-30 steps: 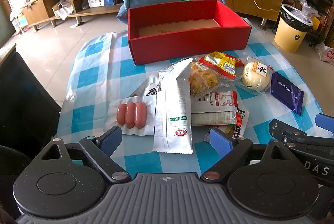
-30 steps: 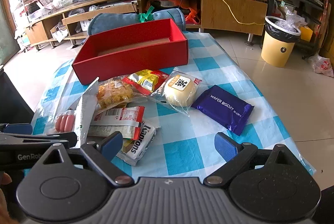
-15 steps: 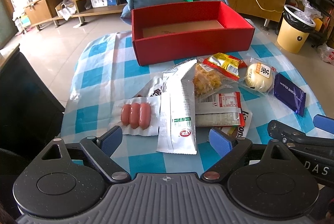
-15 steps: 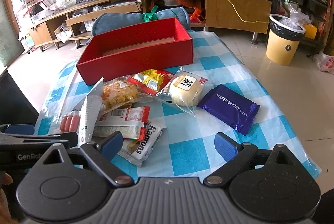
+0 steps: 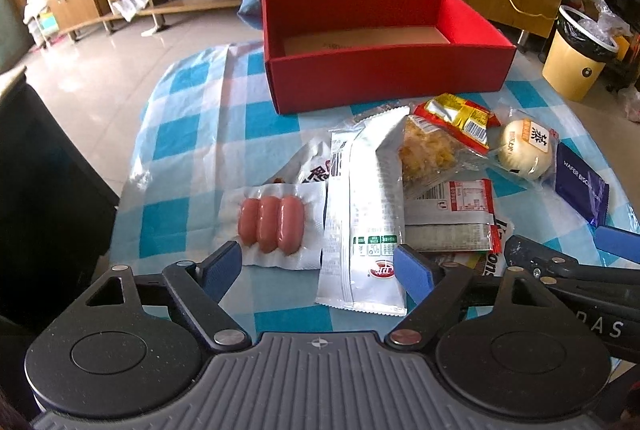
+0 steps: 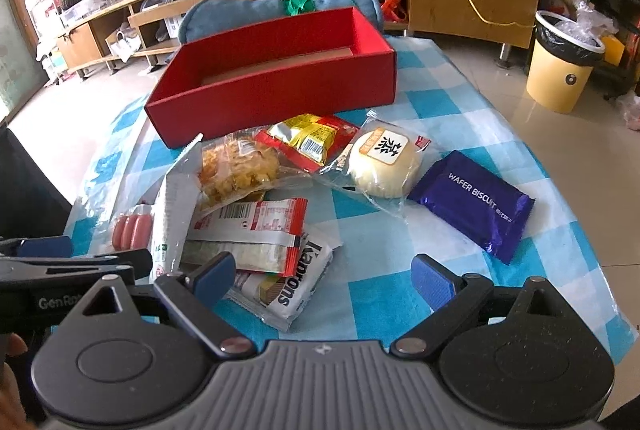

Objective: Organize snacks
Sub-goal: 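Move both tools toward the snacks in front of the red box, then grasp the white-silver snack bag with the left tool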

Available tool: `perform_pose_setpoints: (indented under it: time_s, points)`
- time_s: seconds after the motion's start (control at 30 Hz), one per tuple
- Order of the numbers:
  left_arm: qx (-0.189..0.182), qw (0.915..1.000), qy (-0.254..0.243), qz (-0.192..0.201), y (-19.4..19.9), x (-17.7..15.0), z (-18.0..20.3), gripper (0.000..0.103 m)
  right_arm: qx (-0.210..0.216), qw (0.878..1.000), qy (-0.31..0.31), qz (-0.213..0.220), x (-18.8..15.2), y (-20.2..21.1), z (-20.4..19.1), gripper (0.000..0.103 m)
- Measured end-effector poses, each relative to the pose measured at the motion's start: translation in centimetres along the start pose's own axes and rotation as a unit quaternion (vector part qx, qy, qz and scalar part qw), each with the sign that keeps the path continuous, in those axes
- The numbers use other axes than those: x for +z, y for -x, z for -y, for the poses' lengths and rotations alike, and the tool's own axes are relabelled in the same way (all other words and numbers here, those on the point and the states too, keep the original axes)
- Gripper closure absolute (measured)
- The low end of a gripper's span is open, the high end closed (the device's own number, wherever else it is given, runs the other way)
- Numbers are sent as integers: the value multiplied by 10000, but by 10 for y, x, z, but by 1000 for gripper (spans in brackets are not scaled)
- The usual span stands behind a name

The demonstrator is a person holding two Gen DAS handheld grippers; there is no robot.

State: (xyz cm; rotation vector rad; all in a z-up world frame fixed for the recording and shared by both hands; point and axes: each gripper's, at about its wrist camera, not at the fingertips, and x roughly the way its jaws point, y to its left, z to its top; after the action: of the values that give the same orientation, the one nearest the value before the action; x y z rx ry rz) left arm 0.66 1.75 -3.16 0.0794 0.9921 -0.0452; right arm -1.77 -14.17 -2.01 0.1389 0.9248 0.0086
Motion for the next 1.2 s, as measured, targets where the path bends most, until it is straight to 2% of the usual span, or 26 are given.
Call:
perform_pose_setpoints:
  time_s: [0.5,0.77,1.0,1.1,1.2]
  points:
    - [-30,10000,47,-78,-13,6,-8,9,101,9998,155,-39,18,-10,2,10]
    - [-214,9990,275,-264,-28,13,-27,9,79,9998,129,-154,28,-24,14,10]
    - [-237,9983,335,-425,-46,25,-18,9,240,9991,154,-310,28,-35,12,10]
    - [-413,9962,591,-489,-52,32,-21,9,264,9991,69,-326,28,-36,16,10]
    - [-519,9947,643,-611,-59,36,-16,12,282,9988,83,-386,28,-40,17,10]
